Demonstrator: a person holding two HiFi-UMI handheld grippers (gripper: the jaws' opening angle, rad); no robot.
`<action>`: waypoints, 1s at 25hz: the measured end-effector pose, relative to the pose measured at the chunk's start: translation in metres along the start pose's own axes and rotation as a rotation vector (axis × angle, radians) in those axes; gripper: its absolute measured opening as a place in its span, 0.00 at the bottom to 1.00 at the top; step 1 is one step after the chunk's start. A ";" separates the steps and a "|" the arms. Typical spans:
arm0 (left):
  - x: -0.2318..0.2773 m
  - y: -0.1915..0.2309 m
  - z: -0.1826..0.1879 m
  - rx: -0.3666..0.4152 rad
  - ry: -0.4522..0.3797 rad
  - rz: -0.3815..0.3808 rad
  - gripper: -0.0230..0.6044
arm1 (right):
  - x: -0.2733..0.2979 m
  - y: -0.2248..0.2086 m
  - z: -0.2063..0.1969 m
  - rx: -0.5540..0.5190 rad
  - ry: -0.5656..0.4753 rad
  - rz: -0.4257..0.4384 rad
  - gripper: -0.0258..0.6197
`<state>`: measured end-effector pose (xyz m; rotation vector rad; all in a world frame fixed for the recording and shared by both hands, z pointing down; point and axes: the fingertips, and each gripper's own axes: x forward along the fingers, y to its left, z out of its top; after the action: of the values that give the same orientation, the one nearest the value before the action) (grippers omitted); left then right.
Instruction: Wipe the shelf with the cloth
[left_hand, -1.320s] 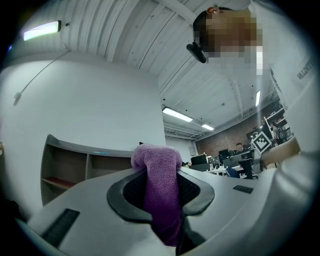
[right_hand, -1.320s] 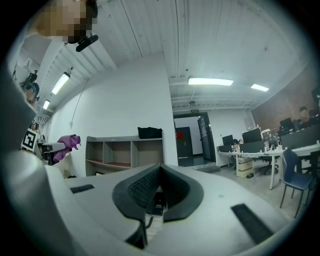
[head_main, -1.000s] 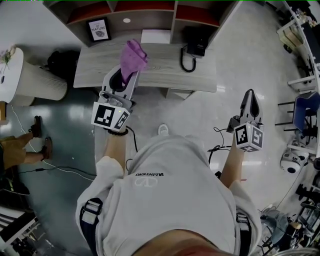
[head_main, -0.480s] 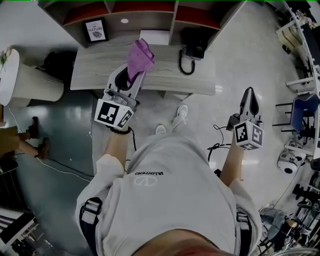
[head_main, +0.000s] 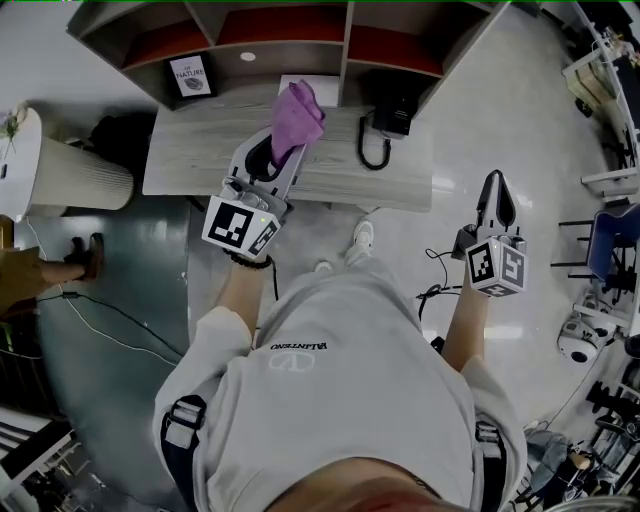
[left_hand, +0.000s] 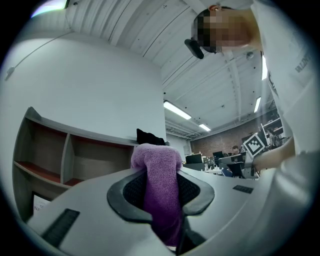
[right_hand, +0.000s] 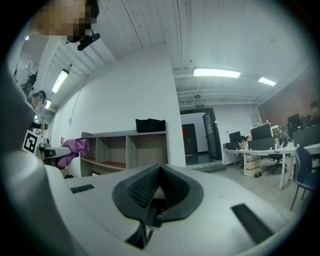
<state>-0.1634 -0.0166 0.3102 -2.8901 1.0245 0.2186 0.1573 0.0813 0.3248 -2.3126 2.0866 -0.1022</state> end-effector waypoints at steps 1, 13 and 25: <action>0.009 0.001 -0.002 -0.003 0.003 0.001 0.20 | 0.008 -0.005 0.000 0.003 0.003 0.001 0.04; 0.127 0.007 -0.045 -0.011 0.070 0.035 0.20 | 0.122 -0.024 -0.009 0.032 0.040 0.129 0.04; 0.215 0.015 -0.100 -0.008 0.158 0.159 0.20 | 0.206 -0.008 -0.034 0.038 0.084 0.361 0.04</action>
<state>0.0032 -0.1732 0.3753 -2.8718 1.2836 0.0024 0.1843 -0.1221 0.3655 -1.9027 2.4780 -0.2303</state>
